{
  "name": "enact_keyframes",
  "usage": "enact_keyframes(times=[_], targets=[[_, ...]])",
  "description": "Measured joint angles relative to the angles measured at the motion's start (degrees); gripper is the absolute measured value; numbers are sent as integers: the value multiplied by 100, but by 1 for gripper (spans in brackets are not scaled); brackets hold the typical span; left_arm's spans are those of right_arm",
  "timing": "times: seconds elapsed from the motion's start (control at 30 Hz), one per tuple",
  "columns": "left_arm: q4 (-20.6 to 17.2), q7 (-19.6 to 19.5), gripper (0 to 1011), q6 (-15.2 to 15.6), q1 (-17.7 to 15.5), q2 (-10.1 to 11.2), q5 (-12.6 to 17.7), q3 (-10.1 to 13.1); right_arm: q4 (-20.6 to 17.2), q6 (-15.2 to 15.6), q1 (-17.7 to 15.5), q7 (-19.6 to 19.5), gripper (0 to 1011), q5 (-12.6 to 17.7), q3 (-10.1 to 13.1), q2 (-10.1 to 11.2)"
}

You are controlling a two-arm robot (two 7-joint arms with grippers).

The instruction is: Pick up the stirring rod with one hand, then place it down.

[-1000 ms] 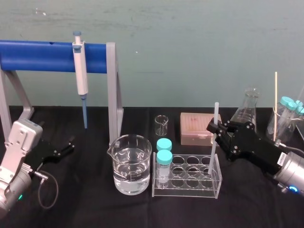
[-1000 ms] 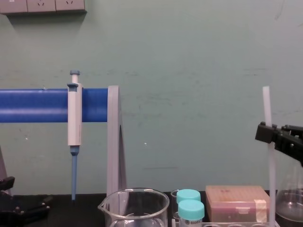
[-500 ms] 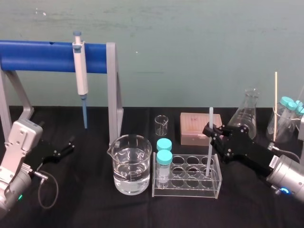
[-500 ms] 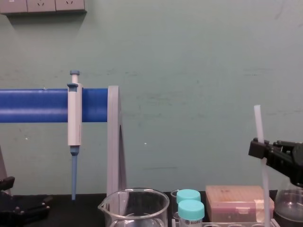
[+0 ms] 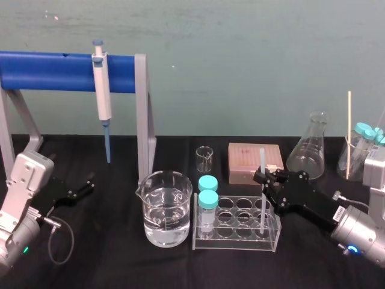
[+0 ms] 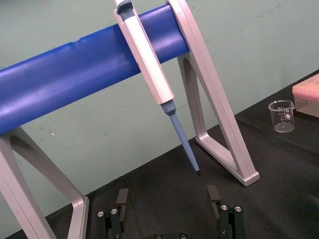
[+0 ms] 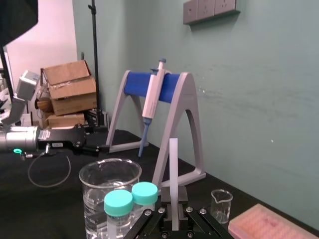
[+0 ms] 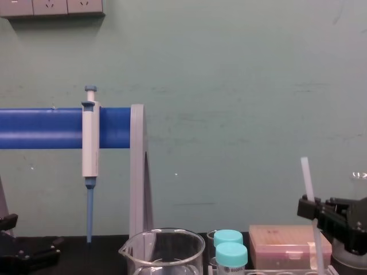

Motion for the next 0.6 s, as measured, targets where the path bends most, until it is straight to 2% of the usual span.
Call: enact_keyframes(times=[0.6], targets=[[0,0,1000,0,0,0,0,0,172,97,27,-46,66,-111,-30,-66]])
